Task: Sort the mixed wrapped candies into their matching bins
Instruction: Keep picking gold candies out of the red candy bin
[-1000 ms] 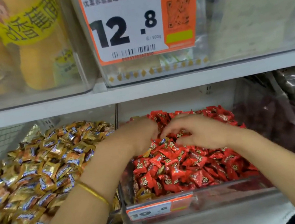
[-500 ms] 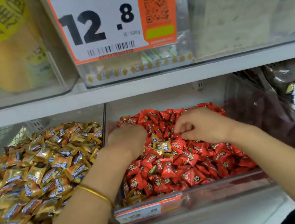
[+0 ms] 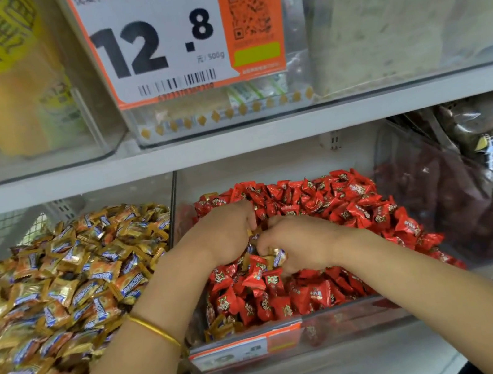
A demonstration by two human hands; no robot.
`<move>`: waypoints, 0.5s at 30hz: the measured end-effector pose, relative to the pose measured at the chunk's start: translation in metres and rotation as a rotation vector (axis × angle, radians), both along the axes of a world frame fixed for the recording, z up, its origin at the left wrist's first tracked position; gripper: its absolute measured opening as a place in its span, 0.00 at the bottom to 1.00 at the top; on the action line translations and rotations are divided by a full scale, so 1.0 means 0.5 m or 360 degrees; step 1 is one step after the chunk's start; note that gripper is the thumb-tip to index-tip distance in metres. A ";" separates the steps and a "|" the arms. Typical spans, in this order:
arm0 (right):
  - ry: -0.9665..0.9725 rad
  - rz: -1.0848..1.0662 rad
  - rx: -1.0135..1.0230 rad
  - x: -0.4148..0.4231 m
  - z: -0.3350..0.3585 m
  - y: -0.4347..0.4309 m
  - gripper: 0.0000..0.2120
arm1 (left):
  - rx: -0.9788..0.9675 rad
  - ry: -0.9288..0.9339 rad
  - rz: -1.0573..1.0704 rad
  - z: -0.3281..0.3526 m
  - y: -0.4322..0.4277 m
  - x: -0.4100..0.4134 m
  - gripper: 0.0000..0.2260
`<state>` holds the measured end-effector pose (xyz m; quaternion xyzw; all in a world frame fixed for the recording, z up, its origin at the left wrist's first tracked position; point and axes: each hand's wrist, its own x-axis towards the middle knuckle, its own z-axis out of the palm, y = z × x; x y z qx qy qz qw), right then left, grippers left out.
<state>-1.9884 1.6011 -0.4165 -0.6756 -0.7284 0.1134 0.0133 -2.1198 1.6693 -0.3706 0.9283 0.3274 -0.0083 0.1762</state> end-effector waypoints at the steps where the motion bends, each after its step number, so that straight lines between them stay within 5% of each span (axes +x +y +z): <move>1: 0.0065 -0.0040 0.0033 0.005 -0.001 -0.003 0.19 | -0.0016 0.0005 0.0013 -0.001 0.000 0.000 0.12; 7: 0.0667 -0.0355 0.0197 0.043 0.005 -0.023 0.11 | -0.0053 0.0127 -0.0039 -0.002 -0.004 -0.001 0.12; 12: 0.1812 -0.0895 0.0154 0.051 0.035 -0.031 0.13 | 0.0017 0.0419 -0.0220 -0.017 -0.012 0.002 0.18; 15: 0.1973 -0.0955 -0.0021 0.047 0.044 -0.027 0.12 | 0.0056 0.0520 -0.0241 -0.019 -0.020 0.009 0.19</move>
